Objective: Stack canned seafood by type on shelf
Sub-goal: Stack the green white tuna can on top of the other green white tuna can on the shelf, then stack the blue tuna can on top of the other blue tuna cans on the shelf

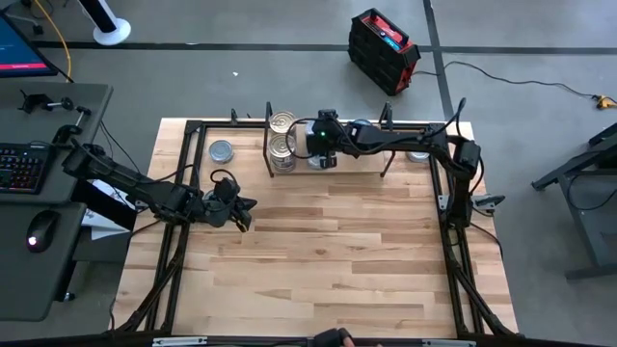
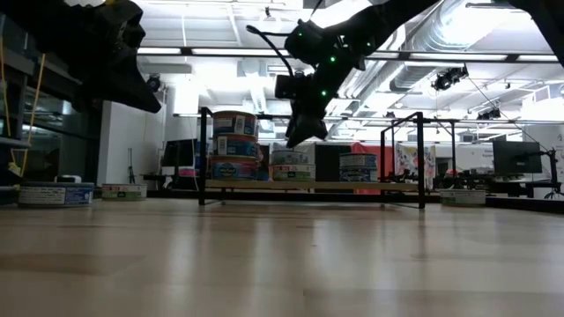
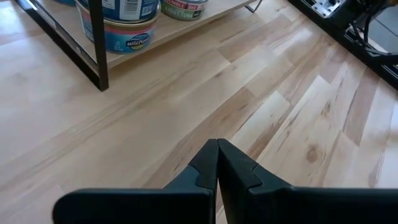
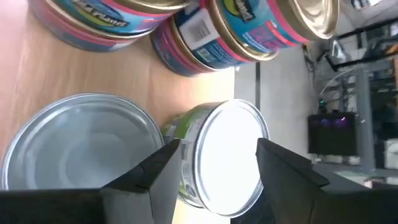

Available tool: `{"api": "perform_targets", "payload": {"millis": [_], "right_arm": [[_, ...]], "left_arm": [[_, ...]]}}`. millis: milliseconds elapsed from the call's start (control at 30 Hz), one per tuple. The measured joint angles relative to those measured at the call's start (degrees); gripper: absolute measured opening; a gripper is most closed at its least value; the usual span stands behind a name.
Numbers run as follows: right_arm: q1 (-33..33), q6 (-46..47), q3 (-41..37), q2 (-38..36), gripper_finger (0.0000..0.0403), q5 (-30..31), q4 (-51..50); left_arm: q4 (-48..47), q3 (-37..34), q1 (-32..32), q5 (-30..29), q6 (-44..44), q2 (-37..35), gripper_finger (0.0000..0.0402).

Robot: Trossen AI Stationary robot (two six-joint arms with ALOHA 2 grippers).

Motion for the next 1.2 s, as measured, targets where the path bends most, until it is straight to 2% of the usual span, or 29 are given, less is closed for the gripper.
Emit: {"api": "perform_targets", "payload": {"millis": [267, 500, 567, 633, 767, 867, 1033, 1100, 1200], "right_arm": [[-0.33, 3.03, 2.94, 0.00, 0.0197, -0.15, -6.32], [-0.23, 7.33, 9.36, 0.00, 0.0197, -2.10, -14.64], [-0.38, 10.37, 12.06, -0.17, 0.0197, -5.45, -18.47], [-0.60, 14.49, 14.45, -0.35, 0.0197, -10.22, -21.95], [-1.17, 24.07, 16.01, -1.06, 0.0187, -21.99, -27.98], [-1.05, 26.67, 13.94, -1.98, 0.0148, -27.55, -33.09], [0.17, 29.93, 2.76, -6.36, 0.0025, -36.92, -34.82], [0.83, 33.61, -3.68, -9.79, 0.0012, -40.31, -31.42], [2.52, 40.72, -13.96, -15.10, 0.0006, -40.83, -23.46]], "left_arm": [[-0.26, 0.00, -0.02, 0.38, -0.16, -0.02, 0.0000], [-0.92, 0.50, -0.20, 2.06, 0.20, -0.22, 0.0000], [-2.54, 3.15, -1.11, 5.67, 2.84, -1.63, 0.0000], [-4.93, 7.21, -2.63, 6.89, 5.42, -2.95, 0.0000], [-18.10, 14.26, -4.47, 6.93, 6.90, -3.50, 0.0000], [-28.90, 16.54, -4.72, 6.93, 1.96, -3.14, 0.0000], [-41.89, 16.59, -2.77, 7.93, -17.24, -2.15, 0.0000], [-45.85, 16.58, -0.64, 10.00, -23.42, -0.99, 0.0000], [-47.80, 16.59, 3.10, 13.85, -25.10, 2.11, 0.0000]]}}
